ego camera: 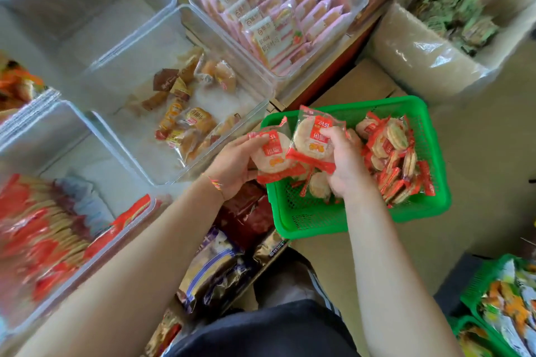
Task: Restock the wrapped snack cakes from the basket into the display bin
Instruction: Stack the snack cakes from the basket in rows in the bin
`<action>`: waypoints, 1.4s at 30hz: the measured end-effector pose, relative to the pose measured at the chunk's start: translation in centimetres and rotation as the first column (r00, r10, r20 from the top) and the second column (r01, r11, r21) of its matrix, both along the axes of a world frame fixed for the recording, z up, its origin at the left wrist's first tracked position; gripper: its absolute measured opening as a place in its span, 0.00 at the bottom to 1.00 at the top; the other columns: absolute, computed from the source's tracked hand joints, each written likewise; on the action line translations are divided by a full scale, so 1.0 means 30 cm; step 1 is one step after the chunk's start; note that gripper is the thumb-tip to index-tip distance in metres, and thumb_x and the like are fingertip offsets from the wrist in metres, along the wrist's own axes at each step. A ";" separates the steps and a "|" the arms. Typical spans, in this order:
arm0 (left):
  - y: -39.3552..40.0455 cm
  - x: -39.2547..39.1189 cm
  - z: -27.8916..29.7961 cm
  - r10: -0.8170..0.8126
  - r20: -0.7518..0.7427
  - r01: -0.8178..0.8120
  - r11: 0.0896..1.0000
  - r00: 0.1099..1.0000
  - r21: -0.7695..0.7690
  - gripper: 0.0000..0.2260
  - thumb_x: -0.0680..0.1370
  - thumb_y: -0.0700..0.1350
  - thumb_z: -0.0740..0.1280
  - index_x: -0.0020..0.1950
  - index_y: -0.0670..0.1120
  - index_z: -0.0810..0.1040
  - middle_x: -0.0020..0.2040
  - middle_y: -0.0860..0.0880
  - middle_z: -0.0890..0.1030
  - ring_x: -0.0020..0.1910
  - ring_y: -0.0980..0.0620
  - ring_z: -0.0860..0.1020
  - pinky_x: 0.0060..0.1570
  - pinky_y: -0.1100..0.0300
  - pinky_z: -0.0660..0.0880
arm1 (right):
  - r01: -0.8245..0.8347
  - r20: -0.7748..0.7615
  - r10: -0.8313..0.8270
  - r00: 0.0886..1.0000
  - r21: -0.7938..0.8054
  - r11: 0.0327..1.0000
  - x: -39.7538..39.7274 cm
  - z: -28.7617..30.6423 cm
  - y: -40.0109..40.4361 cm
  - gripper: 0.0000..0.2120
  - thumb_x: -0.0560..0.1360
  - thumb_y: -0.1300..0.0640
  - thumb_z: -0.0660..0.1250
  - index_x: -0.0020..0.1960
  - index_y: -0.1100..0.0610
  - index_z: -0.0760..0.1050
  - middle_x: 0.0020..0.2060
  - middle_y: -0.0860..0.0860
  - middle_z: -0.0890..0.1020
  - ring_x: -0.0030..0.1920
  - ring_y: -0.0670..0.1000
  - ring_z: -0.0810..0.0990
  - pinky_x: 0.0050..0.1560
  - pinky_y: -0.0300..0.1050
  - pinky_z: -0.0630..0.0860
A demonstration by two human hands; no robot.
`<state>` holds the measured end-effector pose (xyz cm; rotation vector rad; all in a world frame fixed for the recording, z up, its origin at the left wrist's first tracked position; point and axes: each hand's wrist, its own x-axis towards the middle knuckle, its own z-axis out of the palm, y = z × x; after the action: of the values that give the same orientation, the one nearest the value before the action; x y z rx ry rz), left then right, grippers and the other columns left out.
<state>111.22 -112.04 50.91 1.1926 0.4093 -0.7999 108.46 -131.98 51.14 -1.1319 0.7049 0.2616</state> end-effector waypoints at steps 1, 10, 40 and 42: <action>0.034 -0.015 0.015 0.033 0.015 -0.033 0.999 0.999 0.014 0.13 0.79 0.47 0.65 0.62 0.44 0.79 0.50 0.43 0.82 0.41 0.49 0.82 0.32 0.59 0.80 | 0.008 0.016 -0.008 1.000 0.014 1.000 0.007 0.012 0.021 0.09 0.70 0.52 0.67 0.37 0.46 0.85 0.37 0.49 0.85 0.38 0.48 0.85 0.41 0.44 0.79; 0.430 -0.149 0.124 0.414 0.134 -0.435 0.867 0.900 0.241 0.07 0.76 0.49 0.70 0.43 0.46 0.83 0.42 0.43 0.84 0.40 0.44 0.82 0.41 0.52 0.79 | -0.501 0.195 0.473 0.859 0.138 0.854 0.039 0.124 0.414 0.19 0.71 0.61 0.72 0.61 0.55 0.76 0.50 0.57 0.83 0.45 0.58 0.84 0.30 0.44 0.79; 1.183 -0.529 0.036 0.683 0.376 -0.773 0.483 0.626 0.411 0.13 0.66 0.43 0.80 0.48 0.46 0.82 0.43 0.47 0.85 0.43 0.50 0.82 0.45 0.55 0.80 | -0.211 -0.452 0.891 0.039 -0.875 -0.435 -0.081 -0.001 1.409 0.10 0.76 0.64 0.58 0.56 0.58 0.72 0.48 0.58 0.77 0.49 0.61 0.76 0.42 0.48 0.70; 1.173 -0.537 0.023 0.629 0.443 -0.763 0.446 0.639 0.467 0.14 0.66 0.49 0.80 0.46 0.48 0.82 0.38 0.54 0.83 0.37 0.58 0.79 0.41 0.62 0.76 | -0.335 -0.508 0.861 -0.026 -0.807 -0.487 -0.095 -0.023 1.439 0.11 0.76 0.63 0.59 0.57 0.57 0.75 0.51 0.55 0.80 0.52 0.59 0.79 0.48 0.48 0.76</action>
<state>95.10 -76.84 51.59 1.5196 0.9791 0.2588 105.60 -88.79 50.44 -2.7220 -1.0054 0.8301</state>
